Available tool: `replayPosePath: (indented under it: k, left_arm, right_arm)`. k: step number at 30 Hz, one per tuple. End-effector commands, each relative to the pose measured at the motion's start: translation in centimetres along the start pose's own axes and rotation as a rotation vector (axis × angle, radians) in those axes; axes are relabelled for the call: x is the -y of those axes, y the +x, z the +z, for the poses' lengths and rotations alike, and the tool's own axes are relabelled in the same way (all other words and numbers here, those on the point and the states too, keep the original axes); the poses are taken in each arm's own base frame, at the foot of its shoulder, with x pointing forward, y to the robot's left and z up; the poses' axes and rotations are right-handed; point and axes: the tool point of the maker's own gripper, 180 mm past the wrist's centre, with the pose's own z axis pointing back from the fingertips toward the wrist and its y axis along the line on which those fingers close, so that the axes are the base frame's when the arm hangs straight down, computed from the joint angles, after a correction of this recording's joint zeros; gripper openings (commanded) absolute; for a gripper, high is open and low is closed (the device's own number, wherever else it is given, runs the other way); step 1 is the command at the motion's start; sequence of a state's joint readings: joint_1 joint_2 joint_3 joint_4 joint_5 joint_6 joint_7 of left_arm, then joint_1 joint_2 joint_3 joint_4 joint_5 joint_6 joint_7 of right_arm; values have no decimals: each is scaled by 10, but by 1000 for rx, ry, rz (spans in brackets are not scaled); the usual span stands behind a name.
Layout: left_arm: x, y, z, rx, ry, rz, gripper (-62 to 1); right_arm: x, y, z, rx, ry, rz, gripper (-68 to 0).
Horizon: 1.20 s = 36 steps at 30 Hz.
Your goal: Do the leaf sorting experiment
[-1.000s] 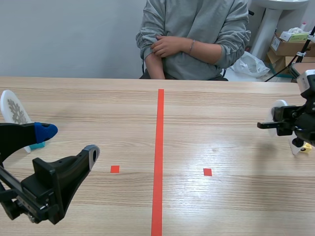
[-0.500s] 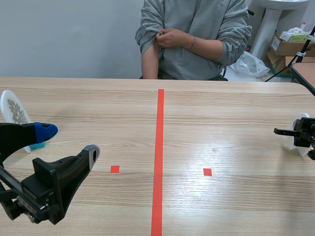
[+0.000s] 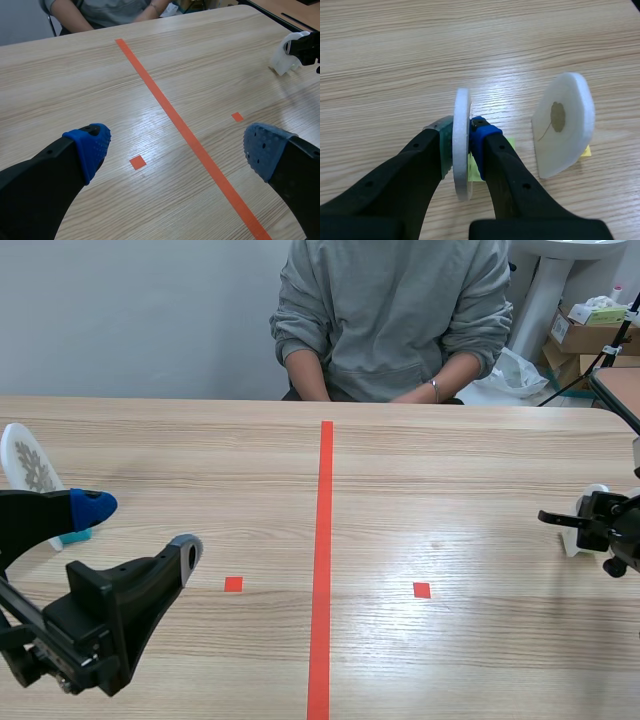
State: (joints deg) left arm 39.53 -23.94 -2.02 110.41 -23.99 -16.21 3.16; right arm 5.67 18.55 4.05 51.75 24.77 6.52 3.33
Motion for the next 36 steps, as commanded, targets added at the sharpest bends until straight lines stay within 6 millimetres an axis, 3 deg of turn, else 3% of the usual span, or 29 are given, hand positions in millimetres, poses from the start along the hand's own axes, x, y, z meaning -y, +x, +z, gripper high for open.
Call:
replayPosePath:
  k: [1, 6, 13, 18, 22, 29, 36]
  left_arm:
    - [4, 9, 1, 30, -4, 5, -43]
    - [4, 9, 1, 31, -4, 6, -43]
    - [4, 9, 0, 34, -4, 5, -43]
    - [4, 9, 0, 34, -4, 5, -43]
    - [4, 9, 0, 34, -5, 5, -43]
    - [4, 9, 0, 34, -5, 5, -43]
    - [4, 9, 1, 34, -4, 6, -43]
  right_arm:
    - [6, 13, -2, 35, -16, 2, -648]
    - [9, 5, 2, 23, -24, 5, -537]
    - [10, 2, 4, 29, -25, 7, -491]
    - [3, 9, 5, 63, 15, 7, -250]
    - [-3, 13, 5, 75, 59, 11, -143]
    - [-7, 20, 6, 85, 75, 19, -123]
    - [-17, 38, 23, 136, 121, 81, -123]
